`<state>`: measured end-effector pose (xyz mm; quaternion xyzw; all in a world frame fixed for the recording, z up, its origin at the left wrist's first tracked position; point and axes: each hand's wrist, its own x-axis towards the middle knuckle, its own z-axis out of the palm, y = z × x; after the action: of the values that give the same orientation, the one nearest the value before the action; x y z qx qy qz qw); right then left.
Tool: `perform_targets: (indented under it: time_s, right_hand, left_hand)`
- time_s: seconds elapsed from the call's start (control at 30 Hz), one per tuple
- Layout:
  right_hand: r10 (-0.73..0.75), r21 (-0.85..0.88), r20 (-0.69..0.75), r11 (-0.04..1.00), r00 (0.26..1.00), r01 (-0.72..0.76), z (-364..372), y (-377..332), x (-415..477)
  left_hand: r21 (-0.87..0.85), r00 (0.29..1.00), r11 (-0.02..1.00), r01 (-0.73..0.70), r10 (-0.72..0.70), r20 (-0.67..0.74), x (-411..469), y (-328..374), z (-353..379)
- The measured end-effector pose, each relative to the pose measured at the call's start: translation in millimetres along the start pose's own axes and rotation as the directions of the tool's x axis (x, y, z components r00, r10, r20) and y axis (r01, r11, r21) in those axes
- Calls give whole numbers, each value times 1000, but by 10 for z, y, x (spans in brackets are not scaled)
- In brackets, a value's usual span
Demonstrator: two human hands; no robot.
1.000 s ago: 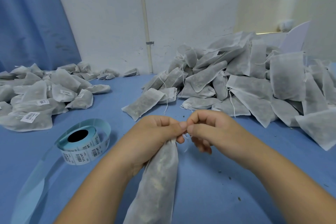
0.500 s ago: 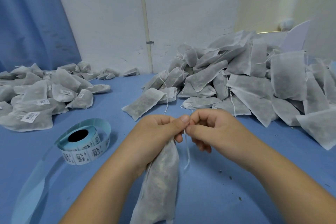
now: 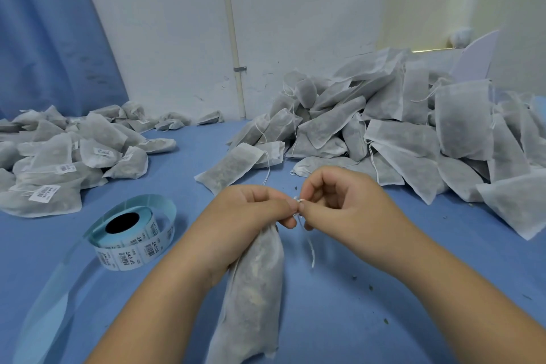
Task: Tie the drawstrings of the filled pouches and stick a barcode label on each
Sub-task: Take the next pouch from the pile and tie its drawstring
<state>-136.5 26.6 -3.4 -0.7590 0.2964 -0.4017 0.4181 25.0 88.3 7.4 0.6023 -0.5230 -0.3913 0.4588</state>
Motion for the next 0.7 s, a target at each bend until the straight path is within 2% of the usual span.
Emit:
perform_targets:
  time_s: [0.13,0.4,0.53,0.7]
  right_hand:
    - [-14,-57,-35,998,999,12,11,2,-5]
    - [-27,-175,-58,984,998,17,21,-9,-14]
    - [94,-139,-8,986,996,-94,-16,-32,-10]
    - [275,-9,69,961,959,-275,-69,-35,14]
  left_hand:
    - [64,998,998,-10,14,-61,-3,8,28]
    - [90,995,995,-51,58,-77,2,14,41]
    - [115,994,992,-62,71,-81,3,5,42]
    - [155,994,986,-62,75,-77,-1,-1,64]
